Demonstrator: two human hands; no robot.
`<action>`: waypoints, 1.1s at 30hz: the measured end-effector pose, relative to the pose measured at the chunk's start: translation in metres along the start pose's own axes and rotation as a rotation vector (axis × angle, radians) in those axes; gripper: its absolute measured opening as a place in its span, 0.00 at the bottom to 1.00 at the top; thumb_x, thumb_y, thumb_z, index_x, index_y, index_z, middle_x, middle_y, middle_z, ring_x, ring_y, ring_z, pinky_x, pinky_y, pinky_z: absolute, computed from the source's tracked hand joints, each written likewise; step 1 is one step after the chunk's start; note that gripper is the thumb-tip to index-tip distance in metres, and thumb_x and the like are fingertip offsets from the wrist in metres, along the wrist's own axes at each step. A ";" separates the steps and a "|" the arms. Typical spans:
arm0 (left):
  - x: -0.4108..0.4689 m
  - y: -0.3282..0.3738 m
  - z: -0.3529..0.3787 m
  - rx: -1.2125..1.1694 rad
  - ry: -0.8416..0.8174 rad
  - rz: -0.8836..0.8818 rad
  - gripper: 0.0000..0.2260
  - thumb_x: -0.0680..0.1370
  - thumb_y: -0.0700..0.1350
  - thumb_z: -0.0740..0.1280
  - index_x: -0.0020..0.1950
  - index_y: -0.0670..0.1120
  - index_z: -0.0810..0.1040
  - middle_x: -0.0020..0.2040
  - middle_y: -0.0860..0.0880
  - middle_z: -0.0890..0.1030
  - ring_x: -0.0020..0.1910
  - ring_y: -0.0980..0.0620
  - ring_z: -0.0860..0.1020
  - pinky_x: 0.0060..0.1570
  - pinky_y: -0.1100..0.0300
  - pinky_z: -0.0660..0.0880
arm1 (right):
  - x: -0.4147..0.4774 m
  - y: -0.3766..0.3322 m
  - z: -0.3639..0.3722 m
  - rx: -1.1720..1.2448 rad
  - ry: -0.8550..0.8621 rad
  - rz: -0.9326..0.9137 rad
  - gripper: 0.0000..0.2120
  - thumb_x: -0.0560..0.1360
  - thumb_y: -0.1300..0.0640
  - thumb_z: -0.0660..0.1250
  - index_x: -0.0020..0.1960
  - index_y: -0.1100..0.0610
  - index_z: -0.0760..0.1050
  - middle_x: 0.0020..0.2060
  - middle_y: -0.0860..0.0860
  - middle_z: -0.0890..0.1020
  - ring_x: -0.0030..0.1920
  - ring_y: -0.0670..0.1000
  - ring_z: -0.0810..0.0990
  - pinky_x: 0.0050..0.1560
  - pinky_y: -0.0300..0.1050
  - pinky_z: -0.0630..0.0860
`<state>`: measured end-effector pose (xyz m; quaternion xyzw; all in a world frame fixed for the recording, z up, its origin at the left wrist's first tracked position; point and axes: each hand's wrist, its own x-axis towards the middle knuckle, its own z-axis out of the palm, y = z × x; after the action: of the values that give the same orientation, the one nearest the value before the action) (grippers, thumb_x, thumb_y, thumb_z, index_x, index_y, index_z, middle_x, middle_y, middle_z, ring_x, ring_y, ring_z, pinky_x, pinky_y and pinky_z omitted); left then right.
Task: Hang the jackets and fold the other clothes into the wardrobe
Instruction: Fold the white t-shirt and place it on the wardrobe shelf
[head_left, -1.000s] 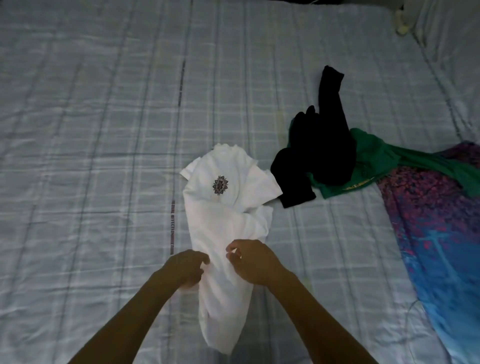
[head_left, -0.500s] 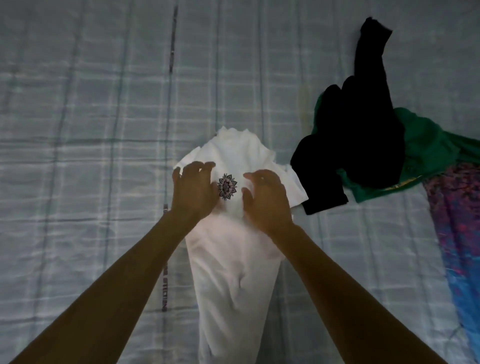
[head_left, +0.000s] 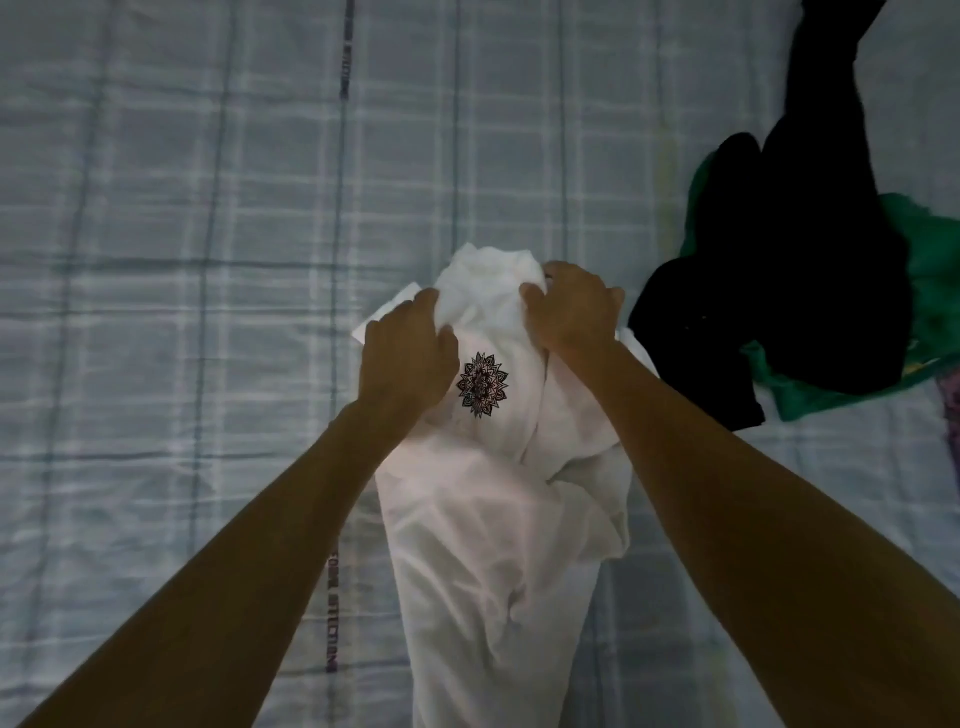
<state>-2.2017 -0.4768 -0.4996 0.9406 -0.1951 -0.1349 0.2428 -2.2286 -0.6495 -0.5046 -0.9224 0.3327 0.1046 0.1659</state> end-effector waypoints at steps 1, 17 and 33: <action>-0.005 0.002 -0.004 -0.047 0.002 0.007 0.17 0.77 0.44 0.62 0.65 0.41 0.71 0.56 0.40 0.79 0.55 0.39 0.76 0.55 0.50 0.69 | -0.005 -0.001 -0.002 0.009 0.047 -0.053 0.15 0.78 0.49 0.60 0.62 0.50 0.75 0.53 0.54 0.81 0.55 0.57 0.77 0.56 0.50 0.63; -0.087 0.059 -0.108 -0.543 -0.457 -0.042 0.35 0.74 0.40 0.66 0.76 0.52 0.51 0.57 0.43 0.76 0.38 0.49 0.80 0.30 0.61 0.77 | -0.150 -0.040 -0.138 0.341 0.336 -0.491 0.13 0.79 0.55 0.58 0.58 0.52 0.78 0.45 0.52 0.81 0.43 0.53 0.80 0.43 0.54 0.77; -0.199 0.134 -0.292 -0.282 0.134 0.373 0.38 0.66 0.55 0.76 0.66 0.42 0.62 0.64 0.45 0.67 0.60 0.46 0.69 0.59 0.51 0.65 | -0.333 -0.073 -0.343 0.054 0.738 -0.927 0.11 0.77 0.55 0.61 0.51 0.56 0.81 0.35 0.53 0.77 0.31 0.52 0.75 0.25 0.42 0.72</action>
<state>-2.3165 -0.3805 -0.1528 0.8519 -0.3282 -0.0512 0.4049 -2.4052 -0.5324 -0.0699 -0.9424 -0.0666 -0.3151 0.0909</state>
